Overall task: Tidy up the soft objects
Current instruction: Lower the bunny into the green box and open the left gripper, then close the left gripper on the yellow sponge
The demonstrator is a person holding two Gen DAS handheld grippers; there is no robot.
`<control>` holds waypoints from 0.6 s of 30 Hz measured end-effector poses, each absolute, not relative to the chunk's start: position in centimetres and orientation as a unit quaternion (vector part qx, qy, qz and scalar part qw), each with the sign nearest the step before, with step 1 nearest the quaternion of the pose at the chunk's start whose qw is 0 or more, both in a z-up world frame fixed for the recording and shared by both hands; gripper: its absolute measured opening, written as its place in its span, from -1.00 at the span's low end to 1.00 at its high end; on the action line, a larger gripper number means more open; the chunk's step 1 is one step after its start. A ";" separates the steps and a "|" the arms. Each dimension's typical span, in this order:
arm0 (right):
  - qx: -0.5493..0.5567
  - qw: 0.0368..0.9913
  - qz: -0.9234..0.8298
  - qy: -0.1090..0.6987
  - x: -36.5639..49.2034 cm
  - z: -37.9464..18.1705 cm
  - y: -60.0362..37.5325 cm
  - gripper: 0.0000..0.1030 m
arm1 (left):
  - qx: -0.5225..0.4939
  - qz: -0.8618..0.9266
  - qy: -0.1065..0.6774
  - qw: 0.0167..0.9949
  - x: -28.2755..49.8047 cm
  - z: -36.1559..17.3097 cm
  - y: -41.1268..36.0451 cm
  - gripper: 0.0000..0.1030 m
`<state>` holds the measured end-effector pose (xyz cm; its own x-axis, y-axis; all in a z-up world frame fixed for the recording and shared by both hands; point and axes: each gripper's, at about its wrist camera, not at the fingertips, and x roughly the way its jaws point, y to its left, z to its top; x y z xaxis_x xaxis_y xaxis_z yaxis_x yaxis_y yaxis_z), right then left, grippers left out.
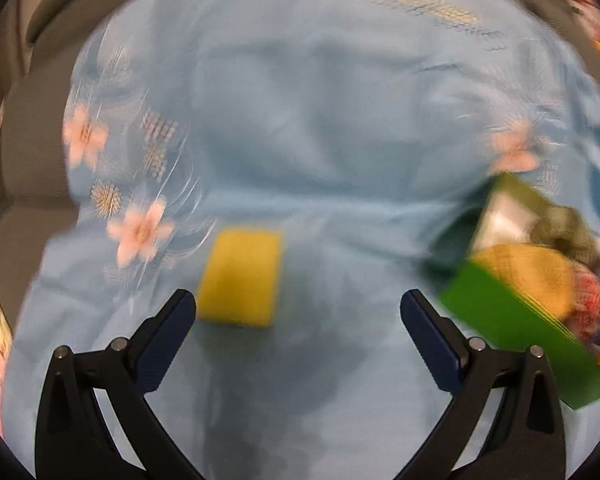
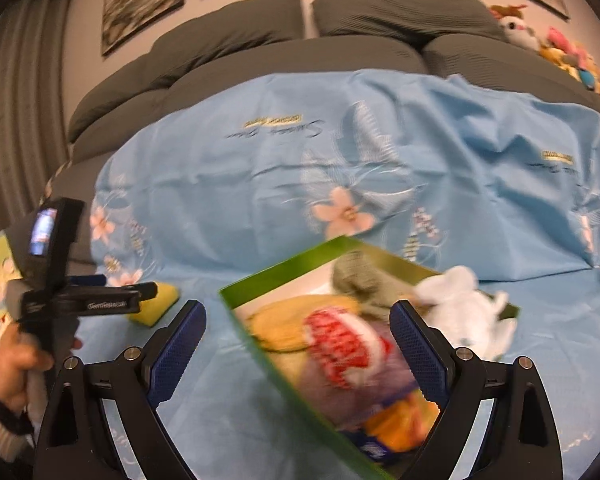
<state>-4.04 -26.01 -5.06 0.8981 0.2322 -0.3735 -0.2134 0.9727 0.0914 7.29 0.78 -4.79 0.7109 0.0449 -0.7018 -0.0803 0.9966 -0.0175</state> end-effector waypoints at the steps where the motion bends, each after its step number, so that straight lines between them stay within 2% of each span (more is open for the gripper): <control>1: 0.020 0.973 0.120 0.197 -4.0 -5.2 -25.4 0.83 | -0.042 0.043 0.400 0.914 7.9 -5.9 2.4 0.98; 5: -0.002 0.968 0.139 0.208 -3.7 -5.8 -23.3 0.83 | -0.106 0.062 0.458 0.880 9.5 -9.6 7.1 0.98; 14: -0.021 0.961 0.148 0.235 -3.0 -7.0 -21.9 0.83 | -0.104 0.076 0.450 0.884 11.3 -11.5 7.5 0.97; 15: -0.023 0.960 0.149 0.237 -2.9 -7.1 -21.8 0.83 | -0.104 0.076 0.453 0.882 11.5 -11.9 7.5 0.94; 17: -0.026 0.959 0.148 0.241 -2.8 -7.3 -21.7 0.83 | -0.102 0.075 0.456 0.881 12.0 -12.5 7.4 0.73; 18: -0.027 0.958 0.149 0.242 -2.6 -7.4 -21.7 0.83 | -0.100 0.077 0.456 0.881 12.1 -12.7 7.3 0.53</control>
<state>-2.61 -21.72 -7.38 0.8385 0.2714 -0.4725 -0.2979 0.9544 0.0197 12.15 7.28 -12.72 0.5724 0.0453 -0.8187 -0.2271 0.9682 -0.1052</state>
